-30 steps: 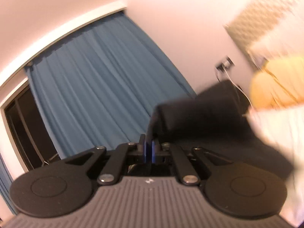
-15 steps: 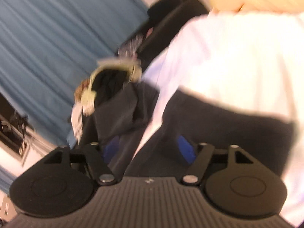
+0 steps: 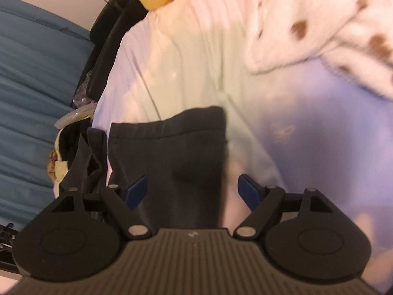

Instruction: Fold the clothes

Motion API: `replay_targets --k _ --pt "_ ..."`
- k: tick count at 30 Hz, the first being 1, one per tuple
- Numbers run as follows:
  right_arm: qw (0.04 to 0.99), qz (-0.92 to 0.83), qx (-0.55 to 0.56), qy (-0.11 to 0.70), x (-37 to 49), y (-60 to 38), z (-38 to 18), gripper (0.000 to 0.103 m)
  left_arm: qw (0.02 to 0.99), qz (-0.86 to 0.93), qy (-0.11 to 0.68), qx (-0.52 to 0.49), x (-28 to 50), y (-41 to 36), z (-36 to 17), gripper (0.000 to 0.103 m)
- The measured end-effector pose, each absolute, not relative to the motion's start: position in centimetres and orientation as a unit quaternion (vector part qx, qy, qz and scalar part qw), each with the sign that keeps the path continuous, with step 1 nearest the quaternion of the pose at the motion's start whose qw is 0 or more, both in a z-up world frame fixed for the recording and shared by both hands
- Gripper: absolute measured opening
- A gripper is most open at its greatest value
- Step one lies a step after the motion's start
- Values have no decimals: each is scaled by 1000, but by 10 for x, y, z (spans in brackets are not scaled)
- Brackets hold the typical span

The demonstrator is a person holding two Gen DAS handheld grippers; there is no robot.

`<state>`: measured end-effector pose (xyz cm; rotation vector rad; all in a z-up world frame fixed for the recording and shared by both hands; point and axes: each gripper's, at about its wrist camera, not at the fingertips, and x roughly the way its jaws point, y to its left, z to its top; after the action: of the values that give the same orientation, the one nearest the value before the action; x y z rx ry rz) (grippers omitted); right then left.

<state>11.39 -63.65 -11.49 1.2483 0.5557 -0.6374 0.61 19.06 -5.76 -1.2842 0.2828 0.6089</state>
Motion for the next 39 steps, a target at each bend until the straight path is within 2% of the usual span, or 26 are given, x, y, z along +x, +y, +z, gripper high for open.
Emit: replay_targets --k 2,3,4,5,6,7,9,12,18,20,22,23,26,28,35,37,39 --pt "734 -277 562 262 117 -639 -119 78 730 265 128 -617 11 197 -69 54" --pt "739 -277 555 265 118 -638 -118 72 718 260 123 -634 13 201 -75 53" --pt "743 -278 548 266 123 -639 -120 61 709 255 118 -647 15 204 -80 53" --pt "747 -278 542 265 126 -640 -121 53 706 254 115 -651 17 207 -83 53" --pt "751 -277 539 263 129 -644 -122 32 704 253 114 -654 20 209 -85 49" --pt "755 -271 538 260 130 -644 -122 12 706 250 108 -654 21 210 -86 33" --pt "766 -257 536 246 130 -643 -118 8 722 239 95 -642 23 210 -80 14" --pt "803 -222 513 207 130 -635 -94 7 759 233 84 -602 24 206 -60 8" --pt "875 -161 456 37 98 -605 -25 6 808 157 49 -566 12 207 -18 10" --pt "868 -191 456 42 92 -610 -23 7 799 169 86 -571 14 212 -24 22" --pt "844 -243 466 108 96 -626 -42 7 786 184 136 -574 16 217 -39 51" --pt "820 -263 487 144 97 -635 -58 7 768 195 144 -593 11 219 -48 55" --pt "732 -304 574 207 88 -659 -105 7 699 208 120 -674 -10 227 -74 56" --pt "707 -307 603 204 81 -663 -115 7 671 221 81 -703 -26 230 -83 58" --pt "736 -295 578 192 87 -651 -100 7 638 269 68 -719 -26 235 -102 56" --pt "733 -299 579 196 88 -651 -103 7 631 255 64 -730 -18 239 -110 51" --pt "731 -302 578 201 90 -650 -106 7 650 228 91 -719 0 241 -108 45"
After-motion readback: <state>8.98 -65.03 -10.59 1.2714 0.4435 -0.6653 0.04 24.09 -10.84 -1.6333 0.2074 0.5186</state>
